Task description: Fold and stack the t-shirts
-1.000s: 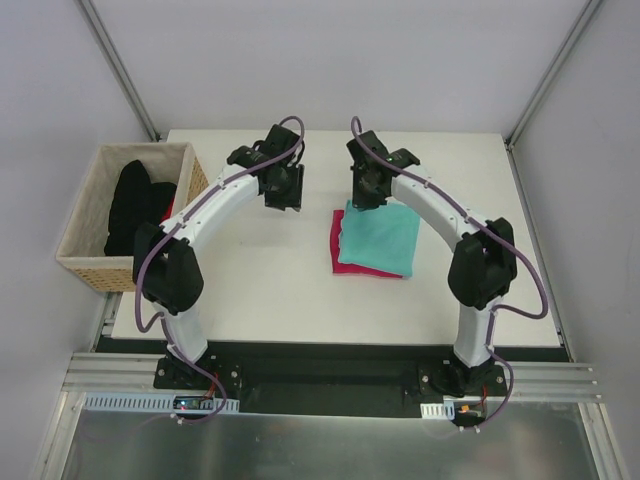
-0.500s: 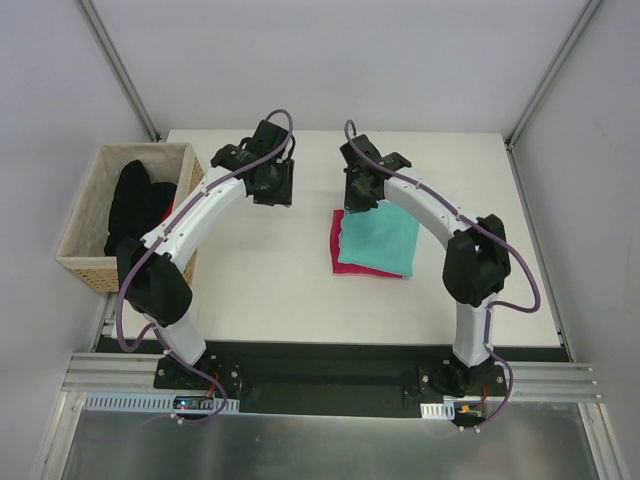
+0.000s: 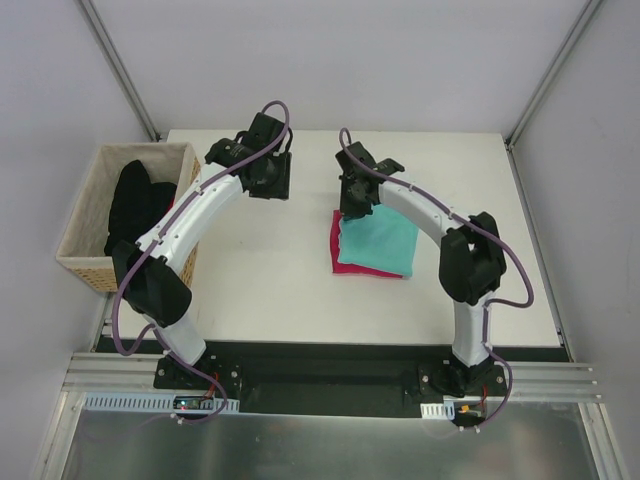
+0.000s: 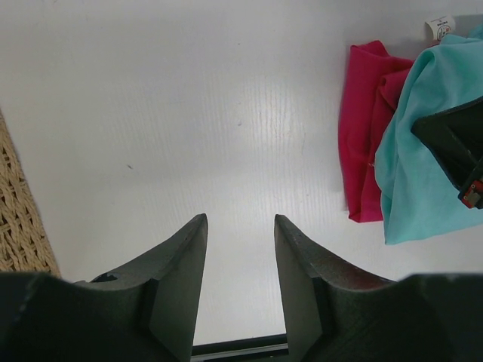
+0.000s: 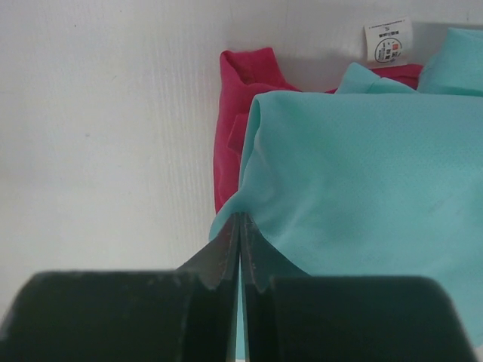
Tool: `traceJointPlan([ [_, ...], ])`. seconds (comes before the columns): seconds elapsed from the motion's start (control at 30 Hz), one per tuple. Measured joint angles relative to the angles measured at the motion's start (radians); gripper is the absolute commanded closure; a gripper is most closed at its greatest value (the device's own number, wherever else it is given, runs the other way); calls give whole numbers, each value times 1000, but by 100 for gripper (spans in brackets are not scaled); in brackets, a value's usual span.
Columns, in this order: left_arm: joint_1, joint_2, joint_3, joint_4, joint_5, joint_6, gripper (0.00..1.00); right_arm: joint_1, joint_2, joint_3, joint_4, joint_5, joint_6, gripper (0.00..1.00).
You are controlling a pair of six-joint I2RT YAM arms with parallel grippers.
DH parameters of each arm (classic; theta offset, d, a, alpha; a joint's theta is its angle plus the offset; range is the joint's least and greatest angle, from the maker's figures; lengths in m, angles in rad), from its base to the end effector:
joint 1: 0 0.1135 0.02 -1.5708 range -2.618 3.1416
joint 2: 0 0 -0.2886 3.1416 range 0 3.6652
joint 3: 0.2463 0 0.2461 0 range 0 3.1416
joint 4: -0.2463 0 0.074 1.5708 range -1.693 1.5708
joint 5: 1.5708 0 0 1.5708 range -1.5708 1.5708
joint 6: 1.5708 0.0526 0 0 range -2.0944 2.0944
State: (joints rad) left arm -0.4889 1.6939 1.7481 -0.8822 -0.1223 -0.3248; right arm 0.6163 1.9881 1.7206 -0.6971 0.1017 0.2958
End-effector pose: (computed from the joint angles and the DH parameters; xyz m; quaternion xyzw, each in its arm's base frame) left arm 0.3349 -0.1709 0.3798 0.0541 0.9288 -0.0911 0.3552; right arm 0.3744 0.2586 0.2683 -0.1371 0.9434 0.0877 0.2890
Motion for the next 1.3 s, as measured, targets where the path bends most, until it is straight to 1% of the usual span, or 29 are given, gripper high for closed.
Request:
traceJointPlan([
  [0.27,0,-15,-12,-15,-19,-1,59,3,45,2,5,-23,3,99],
  [0.6,0,-20,-12,-16,-18,-1,60,6,46,9,4,-24,3,99],
  [0.63,0,-20,-12,-17,-18,-1,60,6,46,11,1,-24,3,97],
  [0.67,0,-20,-12,-17,-18,-1,60,7,46,15,-3,-23,2,89],
  [0.7,0,-20,-12,-17,-18,-1,60,8,46,23,-13,-18,2,78],
  [0.77,0,-20,-12,-17,-18,-1,60,11,46,51,-36,-5,-3,74],
  [0.83,0,-20,-12,-17,-18,-1,61,13,46,90,-61,16,-13,76],
  [0.87,0,-20,-11,-17,-18,-1,61,14,46,109,-68,24,-17,79],
  [0.9,0,-19,-11,-16,-18,-1,61,16,46,129,-76,33,-21,89],
  [0.97,0,-19,-11,-16,-18,-1,61,17,46,161,-83,48,-28,98],
  [1.3,0,-36,-3,-16,-18,0,60,45,54,172,-92,40,-12,99],
])
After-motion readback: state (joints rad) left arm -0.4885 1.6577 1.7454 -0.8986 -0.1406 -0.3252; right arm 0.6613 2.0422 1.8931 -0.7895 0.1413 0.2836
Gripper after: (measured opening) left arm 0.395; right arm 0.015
